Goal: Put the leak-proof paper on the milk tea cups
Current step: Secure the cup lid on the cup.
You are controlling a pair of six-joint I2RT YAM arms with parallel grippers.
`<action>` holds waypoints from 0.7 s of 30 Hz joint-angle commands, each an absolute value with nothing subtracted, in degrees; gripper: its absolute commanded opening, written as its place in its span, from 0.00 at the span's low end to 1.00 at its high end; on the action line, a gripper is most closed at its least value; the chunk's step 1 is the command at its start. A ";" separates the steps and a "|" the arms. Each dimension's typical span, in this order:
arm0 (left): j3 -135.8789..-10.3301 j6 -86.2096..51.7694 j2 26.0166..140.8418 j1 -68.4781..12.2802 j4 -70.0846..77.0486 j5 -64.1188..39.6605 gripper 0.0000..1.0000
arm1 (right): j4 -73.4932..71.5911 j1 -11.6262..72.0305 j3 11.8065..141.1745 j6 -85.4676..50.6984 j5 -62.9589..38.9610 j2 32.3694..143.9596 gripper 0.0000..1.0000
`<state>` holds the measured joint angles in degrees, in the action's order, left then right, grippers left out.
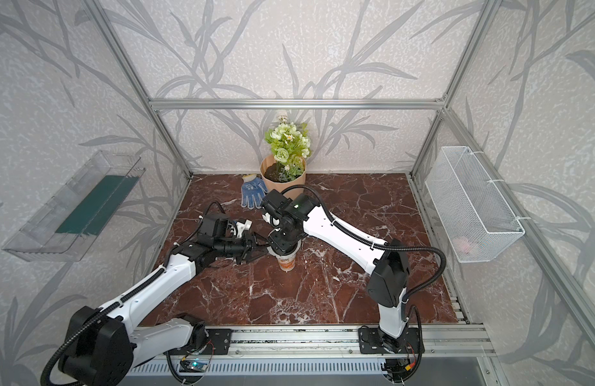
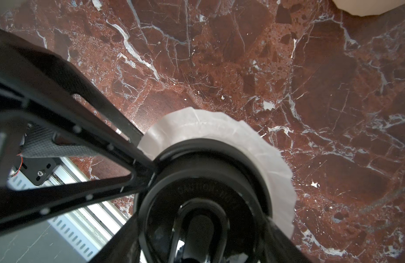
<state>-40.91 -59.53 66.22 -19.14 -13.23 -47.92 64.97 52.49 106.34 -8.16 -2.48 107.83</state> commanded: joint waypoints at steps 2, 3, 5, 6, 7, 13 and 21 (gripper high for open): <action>-41.56 -59.06 67.14 -20.04 -15.95 -47.46 0.49 | 70.14 52.28 101.05 -8.89 -5.96 113.77 0.73; -41.57 -59.15 67.10 -20.04 -15.92 -47.46 0.49 | 70.22 52.23 100.84 -8.89 -6.15 113.81 0.73; -41.57 -59.52 66.96 -20.04 -15.28 -47.53 0.50 | 70.29 52.22 100.24 -9.03 -6.49 113.81 0.72; -41.57 -59.69 66.91 -20.04 -14.84 -47.62 0.50 | 70.30 52.25 99.88 -9.02 -6.60 113.81 0.72; -41.66 -59.76 66.88 -20.04 -14.53 -47.77 0.50 | 70.28 52.27 99.39 -9.02 -6.59 113.74 0.72; -41.75 -60.23 67.40 -20.21 -12.92 -48.51 0.51 | 70.53 52.34 99.74 -8.94 -6.72 113.28 0.72; -41.31 -61.50 66.92 -20.65 -9.81 -48.89 0.52 | 70.65 52.56 99.79 -8.85 -7.12 113.17 0.71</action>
